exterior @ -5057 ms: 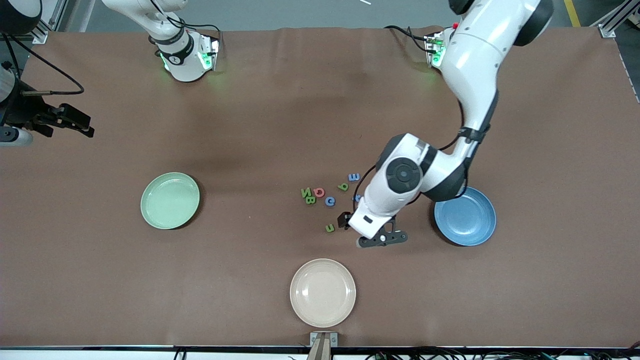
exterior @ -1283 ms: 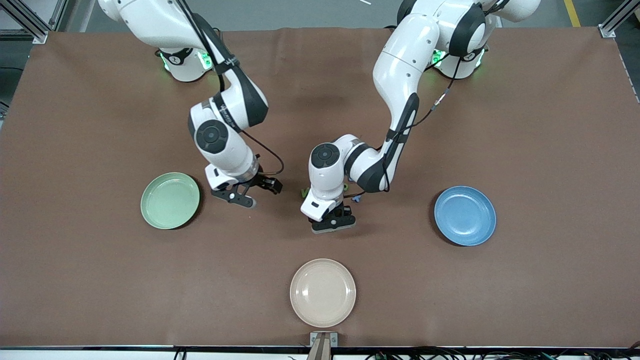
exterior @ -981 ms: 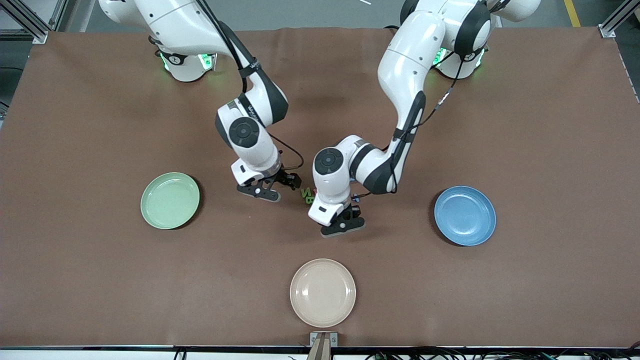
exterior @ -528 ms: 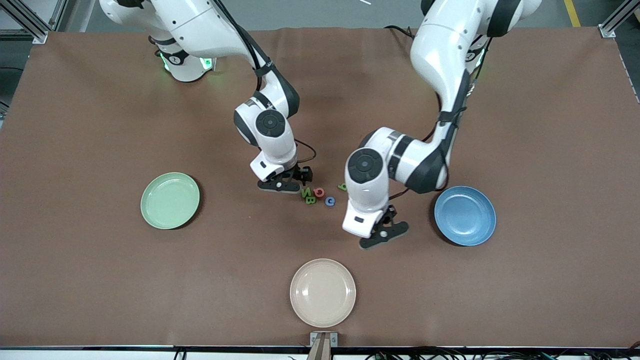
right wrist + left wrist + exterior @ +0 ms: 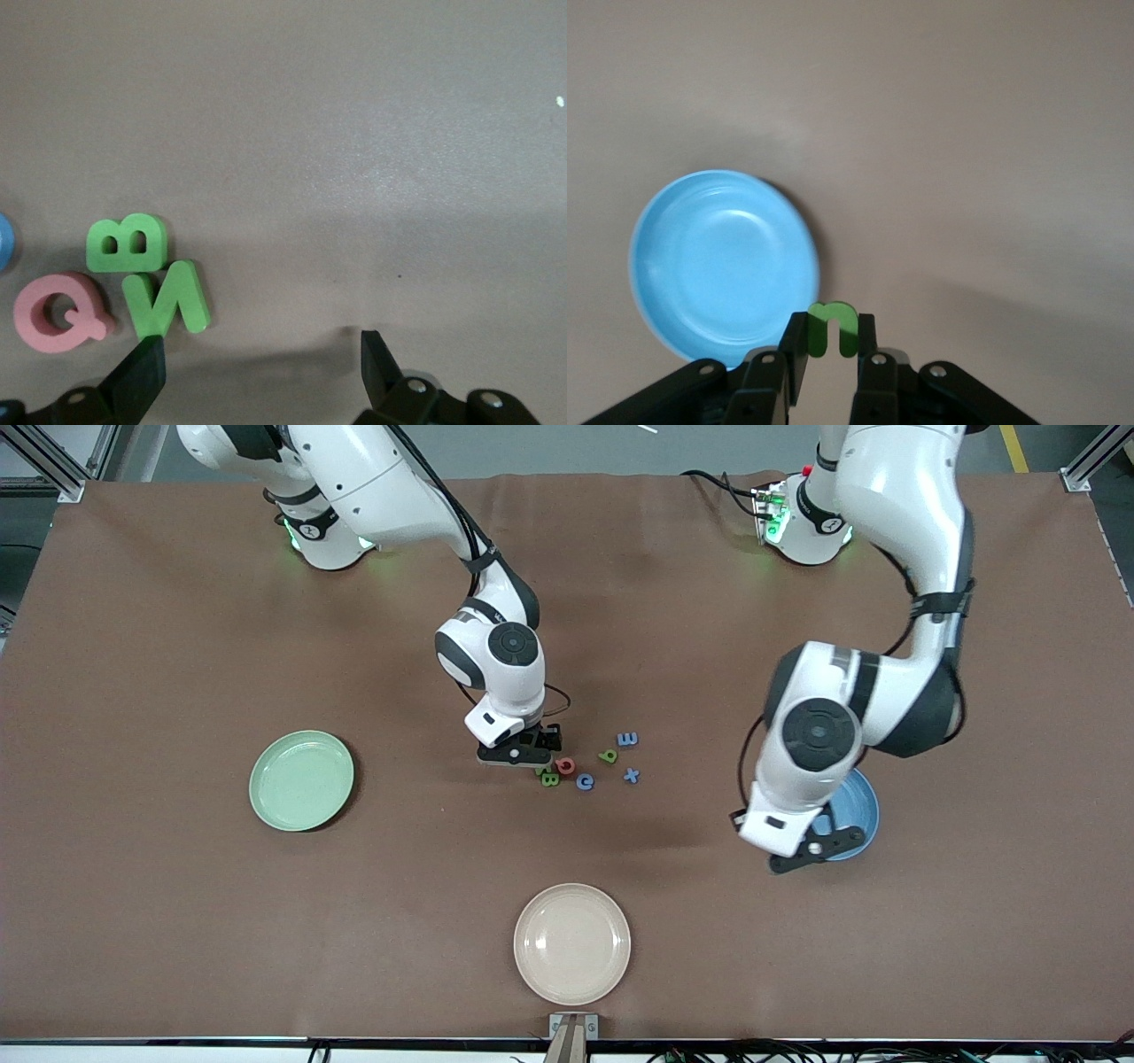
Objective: Sort upper and lower case letters into plates
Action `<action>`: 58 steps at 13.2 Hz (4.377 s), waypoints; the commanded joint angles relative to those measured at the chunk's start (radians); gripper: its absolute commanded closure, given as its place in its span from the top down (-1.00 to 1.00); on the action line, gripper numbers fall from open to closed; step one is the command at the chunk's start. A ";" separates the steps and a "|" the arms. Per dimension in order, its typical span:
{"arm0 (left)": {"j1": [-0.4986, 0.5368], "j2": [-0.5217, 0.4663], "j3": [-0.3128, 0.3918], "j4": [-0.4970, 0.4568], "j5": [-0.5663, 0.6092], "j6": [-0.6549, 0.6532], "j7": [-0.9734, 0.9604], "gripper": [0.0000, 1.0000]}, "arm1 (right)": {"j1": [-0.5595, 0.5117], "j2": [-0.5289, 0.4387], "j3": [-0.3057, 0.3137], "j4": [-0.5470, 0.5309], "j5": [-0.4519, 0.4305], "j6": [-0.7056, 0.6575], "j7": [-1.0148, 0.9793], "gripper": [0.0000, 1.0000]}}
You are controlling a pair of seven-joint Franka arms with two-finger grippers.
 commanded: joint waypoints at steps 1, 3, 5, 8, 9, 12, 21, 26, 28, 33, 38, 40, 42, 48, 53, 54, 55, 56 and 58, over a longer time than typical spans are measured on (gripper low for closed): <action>0.053 -0.056 -0.016 -0.127 -0.022 0.011 0.030 -1.00 | 0.009 0.039 -0.011 0.046 -0.026 0.019 0.037 0.93; 0.090 -0.054 -0.015 -0.184 -0.026 0.012 0.058 -1.00 | 0.010 0.068 -0.011 0.073 -0.024 0.030 0.037 0.92; 0.145 -0.053 -0.015 -0.222 -0.026 0.027 0.140 -1.00 | 0.010 0.085 -0.009 0.099 -0.020 0.028 0.037 0.92; 0.196 -0.039 -0.015 -0.294 -0.026 0.153 0.224 -0.99 | -0.003 0.088 -0.009 0.107 -0.030 0.030 0.028 0.90; 0.198 -0.027 -0.015 -0.316 -0.026 0.208 0.224 -0.96 | -0.013 0.088 -0.009 0.119 -0.032 0.030 0.018 0.89; 0.198 0.004 -0.015 -0.302 -0.061 0.225 0.221 -0.41 | -0.054 0.088 -0.009 0.161 -0.029 0.028 -0.032 0.89; 0.166 -0.054 -0.042 -0.045 -0.086 -0.110 0.209 1.00 | -0.033 0.156 -0.006 0.234 0.059 0.027 -0.028 0.80; 0.164 -0.063 -0.065 0.009 -0.078 -0.143 0.211 1.00 | -0.036 0.157 -0.005 0.273 0.066 0.013 -0.038 0.77; 0.167 -0.083 -0.068 0.009 -0.074 -0.143 0.215 1.00 | -0.033 0.157 -0.005 0.274 0.072 0.013 -0.034 0.75; 0.176 -0.097 -0.067 0.038 -0.066 -0.143 0.221 1.00 | -0.011 0.174 -0.005 0.273 0.121 0.024 -0.019 0.73; 0.117 -0.067 -0.067 0.041 0.003 -0.141 0.210 1.00 | -0.008 0.188 -0.005 0.274 0.117 0.027 -0.006 0.72; 0.114 -0.054 -0.068 0.050 0.000 -0.138 0.207 1.00 | -0.008 0.190 -0.005 0.274 0.103 0.028 -0.020 0.53; 0.074 -0.025 -0.076 0.047 -0.005 -0.112 0.202 1.00 | -0.007 0.190 -0.005 0.274 0.097 0.028 -0.044 0.19; -0.026 0.051 -0.077 0.047 -0.090 -0.051 -0.027 1.00 | -0.025 0.179 -0.006 0.267 0.068 0.019 -0.078 -0.99; -0.097 0.087 -0.077 0.043 -0.144 -0.012 -0.285 1.00 | -0.157 0.003 -0.002 0.129 0.080 -0.093 -0.300 -1.00; -0.098 0.094 -0.077 0.043 -0.147 -0.009 -0.290 1.00 | -0.189 -0.055 -0.002 0.071 0.080 -0.104 -0.360 -1.00; -0.109 0.101 -0.077 0.041 -0.147 0.009 -0.305 1.00 | -0.229 -0.117 0.000 0.000 0.082 -0.101 -0.423 -1.00; -0.117 0.105 -0.076 0.041 -0.146 0.018 -0.327 1.00 | -0.264 -0.176 0.000 -0.076 0.086 -0.096 -0.489 -1.00; -0.144 0.125 -0.077 0.041 -0.149 0.040 -0.389 1.00 | -0.327 -0.279 0.000 -0.213 0.086 -0.093 -0.581 -1.00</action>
